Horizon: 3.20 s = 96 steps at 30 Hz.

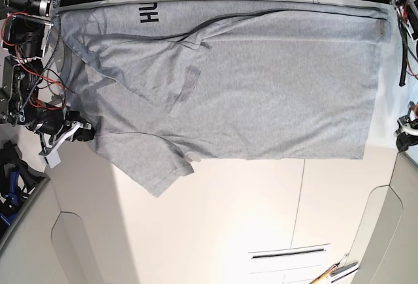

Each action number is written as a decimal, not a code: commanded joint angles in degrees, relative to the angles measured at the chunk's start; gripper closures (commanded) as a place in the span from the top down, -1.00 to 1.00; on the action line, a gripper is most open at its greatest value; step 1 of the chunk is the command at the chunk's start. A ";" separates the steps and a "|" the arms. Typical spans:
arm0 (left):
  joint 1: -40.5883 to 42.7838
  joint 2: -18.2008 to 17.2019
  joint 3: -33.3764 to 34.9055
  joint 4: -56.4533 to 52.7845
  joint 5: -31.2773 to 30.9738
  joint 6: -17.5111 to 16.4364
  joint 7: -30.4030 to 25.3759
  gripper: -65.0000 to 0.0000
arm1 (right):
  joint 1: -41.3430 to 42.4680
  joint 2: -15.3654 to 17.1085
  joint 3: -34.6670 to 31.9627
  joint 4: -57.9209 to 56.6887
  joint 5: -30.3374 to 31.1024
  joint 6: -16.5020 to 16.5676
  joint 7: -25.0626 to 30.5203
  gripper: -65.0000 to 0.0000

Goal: Fold the T-shirt properly
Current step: 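Grasp the shirt side edges with both grippers near the hem, then lift the held edge and fold it over toward the collar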

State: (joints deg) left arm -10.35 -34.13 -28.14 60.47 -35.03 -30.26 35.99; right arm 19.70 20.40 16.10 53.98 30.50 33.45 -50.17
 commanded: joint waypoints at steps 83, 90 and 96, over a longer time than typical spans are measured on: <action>-12.33 3.48 8.87 -18.27 6.84 -2.03 -8.61 -1.00 | 0.76 0.42 -0.09 1.75 -0.90 -0.26 0.44 -1.00; -12.31 3.43 6.19 -18.14 1.18 -7.61 -5.44 -1.00 | 0.74 0.42 -0.09 5.18 -0.57 -0.26 0.09 -1.00; -11.54 2.62 5.81 -17.46 -6.08 -9.74 -2.27 -1.00 | 0.33 0.42 -0.09 13.18 3.19 -0.22 -6.03 -1.00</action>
State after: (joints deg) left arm -20.73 -29.89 -22.09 41.89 -40.16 -39.13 34.54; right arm 18.83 19.99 15.88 66.28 32.64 32.99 -57.08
